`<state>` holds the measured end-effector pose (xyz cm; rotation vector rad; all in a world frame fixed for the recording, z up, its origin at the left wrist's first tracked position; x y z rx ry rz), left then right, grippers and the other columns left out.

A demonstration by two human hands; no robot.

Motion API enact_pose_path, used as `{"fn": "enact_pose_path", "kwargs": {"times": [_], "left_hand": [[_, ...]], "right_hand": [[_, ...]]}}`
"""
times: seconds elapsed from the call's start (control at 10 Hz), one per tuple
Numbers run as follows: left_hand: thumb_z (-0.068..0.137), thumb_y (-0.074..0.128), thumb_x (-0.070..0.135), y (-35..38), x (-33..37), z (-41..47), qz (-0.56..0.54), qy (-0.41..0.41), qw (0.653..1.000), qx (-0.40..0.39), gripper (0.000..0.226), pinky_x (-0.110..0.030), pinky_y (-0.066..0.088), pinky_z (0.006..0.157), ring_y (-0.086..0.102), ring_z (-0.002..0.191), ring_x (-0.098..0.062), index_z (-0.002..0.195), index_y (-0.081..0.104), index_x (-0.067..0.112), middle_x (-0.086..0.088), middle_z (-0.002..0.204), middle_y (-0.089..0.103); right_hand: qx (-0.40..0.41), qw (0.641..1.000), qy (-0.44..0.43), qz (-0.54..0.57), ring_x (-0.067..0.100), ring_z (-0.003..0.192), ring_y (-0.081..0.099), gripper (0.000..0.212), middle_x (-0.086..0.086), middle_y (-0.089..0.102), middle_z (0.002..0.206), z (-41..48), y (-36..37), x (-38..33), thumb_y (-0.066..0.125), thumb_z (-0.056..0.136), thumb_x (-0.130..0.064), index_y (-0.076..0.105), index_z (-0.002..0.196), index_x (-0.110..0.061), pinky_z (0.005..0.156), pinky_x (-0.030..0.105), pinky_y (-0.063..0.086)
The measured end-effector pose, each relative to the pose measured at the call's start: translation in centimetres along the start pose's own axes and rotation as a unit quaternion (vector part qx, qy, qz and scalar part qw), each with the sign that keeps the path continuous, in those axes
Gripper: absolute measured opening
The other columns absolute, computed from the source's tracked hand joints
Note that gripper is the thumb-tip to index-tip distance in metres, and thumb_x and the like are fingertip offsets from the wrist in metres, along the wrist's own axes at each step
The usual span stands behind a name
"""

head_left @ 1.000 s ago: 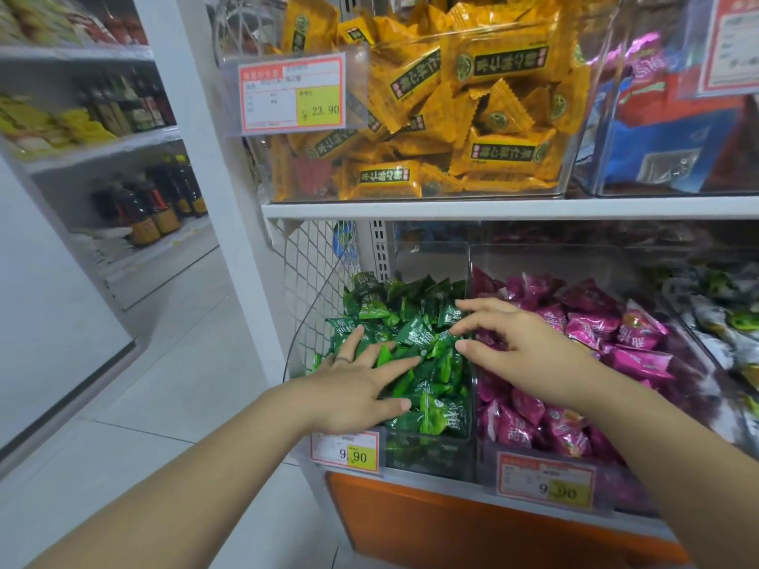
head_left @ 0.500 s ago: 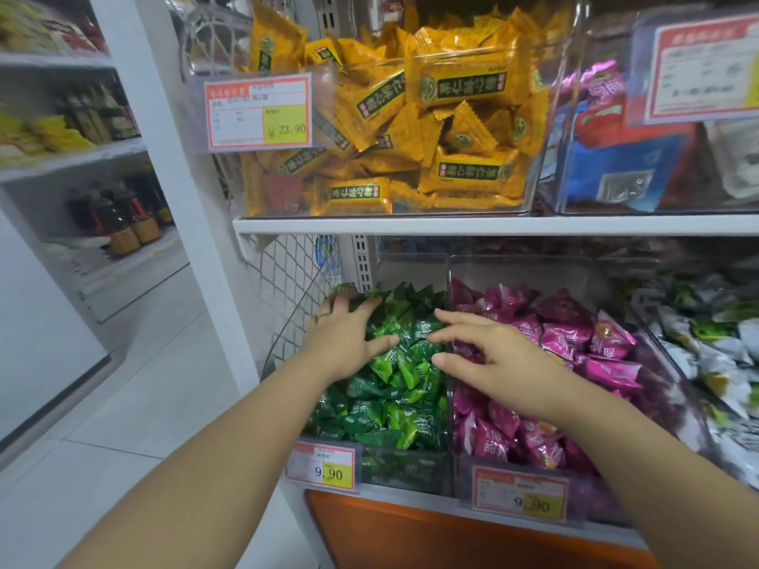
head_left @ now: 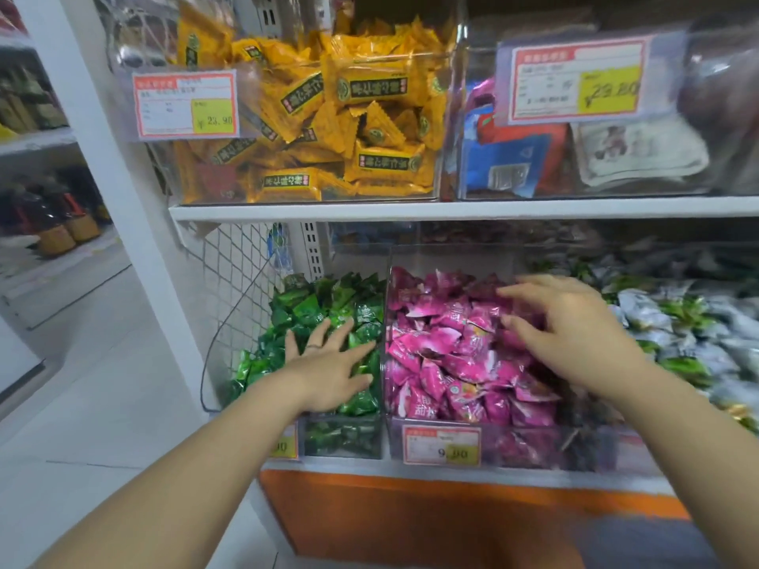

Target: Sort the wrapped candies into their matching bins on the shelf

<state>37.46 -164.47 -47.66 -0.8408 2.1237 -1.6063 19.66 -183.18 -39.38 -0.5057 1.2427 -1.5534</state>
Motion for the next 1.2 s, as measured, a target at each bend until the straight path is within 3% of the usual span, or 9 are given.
{"fn": "enact_pose_path", "kwargs": {"times": [0.1, 0.2, 0.3, 0.4, 0.6, 0.8, 1.0, 1.1, 1.2], "left_hand": [[0.093, 0.046, 0.018, -3.3, 0.8, -0.5, -0.115, -0.029, 0.987, 0.112, 0.054, -0.061, 0.001, 0.115, 0.007, 0.146, -0.026, 0.141, 0.036, 0.04, 0.004, 0.159, 0.006], [0.091, 0.046, 0.013, -6.9, 2.9, -1.7, -0.219, 0.009, 0.941, 0.259, 0.043, -0.049, 0.032, 0.108, 0.044, 0.125, -0.028, 0.129, 0.052, 0.033, -0.002, 0.145, 0.037], [0.094, 0.048, 0.019, -7.7, 7.8, -1.6, -0.198, 0.091, 0.93, 0.295, 0.036, -0.045, 0.031, 0.108, 0.045, 0.121, -0.024, 0.128, 0.054, 0.03, -0.001, 0.134, 0.045], [0.096, 0.045, 0.03, -6.3, 13.2, -0.2, -0.139, 0.142, 0.944, 0.265, 0.037, -0.048, 0.02, 0.114, 0.033, 0.134, -0.02, 0.134, 0.049, 0.033, 0.005, 0.142, 0.04], [0.101, 0.019, 0.047, -2.5, 18.2, 3.4, -0.004, 0.133, 0.984, 0.122, 0.047, -0.058, 0.0, 0.115, 0.005, 0.146, -0.025, 0.147, 0.018, 0.041, 0.008, 0.159, 0.011], [0.099, 0.012, 0.054, -3.5, 15.4, 5.4, 0.038, 0.033, 0.994, 0.094, 0.05, -0.06, 0.003, 0.112, 0.009, 0.145, -0.028, 0.147, 0.017, 0.044, 0.003, 0.16, 0.009], [0.1, 0.032, 0.041, -5.2, 17.4, 3.3, -0.094, 0.098, 0.962, 0.237, 0.043, -0.051, 0.023, 0.113, 0.034, 0.134, -0.028, 0.141, 0.037, 0.033, 0.0, 0.148, 0.037], [0.099, 0.04, 0.036, -5.7, 20.6, 2.0, -0.204, 0.171, 0.926, 0.266, 0.039, -0.044, 0.033, 0.107, 0.043, 0.128, -0.025, 0.136, 0.047, 0.027, -0.002, 0.141, 0.045], [0.096, 0.048, 0.032, -5.3, 22.6, 1.8, -0.251, 0.173, 0.922, 0.239, 0.035, -0.037, 0.042, 0.097, 0.052, 0.114, -0.021, 0.13, 0.053, 0.027, -0.001, 0.131, 0.05]], "right_hand": [[0.016, 0.998, 0.061, -0.029, 0.036, 0.114, 0.054, 0.04, 0.012, 0.062, 0.121, -0.9, -1.5, 3.7, 0.057, 0.086, -0.04, 0.065, 0.119, -0.019, 0.1, 0.051, 0.039], [0.018, 0.996, 0.077, -0.045, 0.034, 0.118, 0.051, 0.054, 0.01, 0.06, 0.126, -2.1, -2.5, 6.0, 0.039, 0.085, -0.054, 0.064, 0.121, -0.022, 0.1, 0.053, 0.037], [0.028, 0.991, 0.103, -0.077, 0.026, 0.133, 0.035, 0.04, -0.001, 0.049, 0.139, -3.2, -2.9, 7.4, 0.041, 0.094, -0.046, 0.056, 0.129, -0.032, 0.111, 0.053, 0.018], [-0.002, 0.984, 0.141, -0.107, 0.021, 0.141, 0.019, 0.044, -0.006, 0.035, 0.149, -4.0, -2.6, 9.1, 0.037, 0.092, -0.055, 0.048, 0.133, -0.041, 0.111, 0.057, 0.009], [-0.099, 0.981, 0.144, -0.082, 0.024, 0.146, -0.001, 0.061, -0.008, 0.006, 0.159, -3.8, -0.8, 11.0, 0.029, 0.085, -0.072, 0.028, 0.141, -0.048, 0.112, 0.061, 0.011], [-0.093, 0.978, 0.171, -0.07, 0.027, 0.145, 0.006, 0.064, 0.0, 0.012, 0.158, -2.2, -1.5, 12.9, 0.036, 0.085, -0.069, 0.024, 0.144, -0.045, 0.112, 0.062, 0.012], [-0.062, 0.986, 0.145, -0.058, 0.028, 0.14, 0.023, 0.056, 0.003, 0.028, 0.152, -2.8, -2.9, 12.0, 0.045, 0.086, -0.065, 0.039, 0.137, -0.044, 0.112, 0.056, 0.016], [0.029, 0.994, 0.101, 0.037, 0.019, 0.127, 0.045, 0.037, -0.004, 0.051, 0.136, -3.7, -6.0, 9.9, 0.053, 0.089, -0.051, 0.06, 0.122, -0.035, 0.107, 0.045, 0.033], [-0.013, 0.982, 0.076, 0.175, 0.003, 0.108, 0.058, 0.026, -0.015, 0.064, 0.114, -5.6, -8.7, 7.5, 0.058, 0.091, -0.036, 0.066, 0.115, -0.029, 0.091, 0.023, 0.046]]}}
Point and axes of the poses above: each hand's wrist, its own z-axis towards the middle knuckle, its own y-axis out of the palm, x = y × z, the point moved 6 cm from there along z, towards the middle knuckle
